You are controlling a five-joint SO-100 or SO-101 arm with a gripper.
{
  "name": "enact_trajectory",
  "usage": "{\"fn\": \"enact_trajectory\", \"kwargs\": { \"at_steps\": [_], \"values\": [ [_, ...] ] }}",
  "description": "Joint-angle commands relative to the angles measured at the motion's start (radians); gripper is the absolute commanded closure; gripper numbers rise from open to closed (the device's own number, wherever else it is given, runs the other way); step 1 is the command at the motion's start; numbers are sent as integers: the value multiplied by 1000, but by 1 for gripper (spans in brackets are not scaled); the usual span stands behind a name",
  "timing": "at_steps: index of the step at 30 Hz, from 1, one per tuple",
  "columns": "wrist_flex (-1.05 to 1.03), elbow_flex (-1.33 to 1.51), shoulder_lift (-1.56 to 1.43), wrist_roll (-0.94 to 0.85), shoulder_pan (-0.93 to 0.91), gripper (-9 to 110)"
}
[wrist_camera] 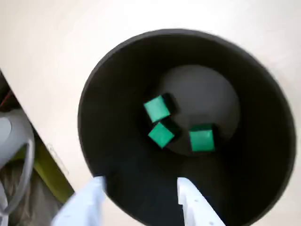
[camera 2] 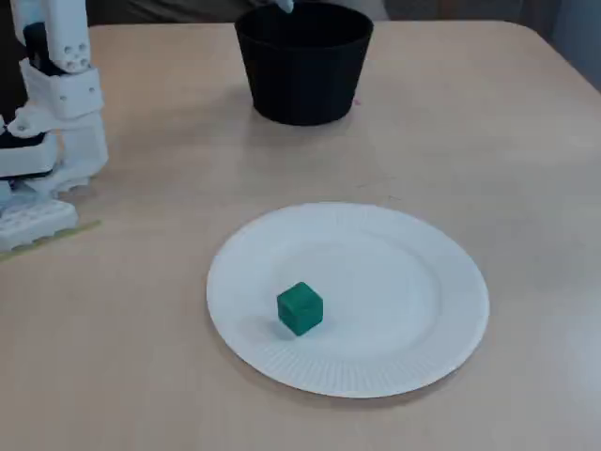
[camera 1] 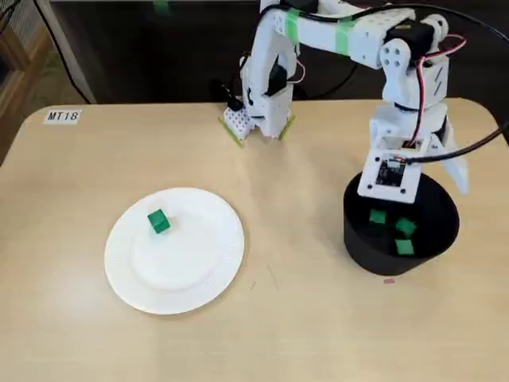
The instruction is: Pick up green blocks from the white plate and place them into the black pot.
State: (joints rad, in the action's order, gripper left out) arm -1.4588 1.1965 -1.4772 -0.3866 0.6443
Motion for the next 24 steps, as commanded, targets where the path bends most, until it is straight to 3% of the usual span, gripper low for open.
{"fn": "enact_trajectory", "kwargs": {
  "at_steps": [1,6,14,24],
  "values": [
    [-55,-55,-75,26,-135,104],
    [-114,-44,-112,71,-468,104],
    [-123,-23,-80,368,-927,104],
    [-195,-15,-14,732,-1161,104]
  ]
}}
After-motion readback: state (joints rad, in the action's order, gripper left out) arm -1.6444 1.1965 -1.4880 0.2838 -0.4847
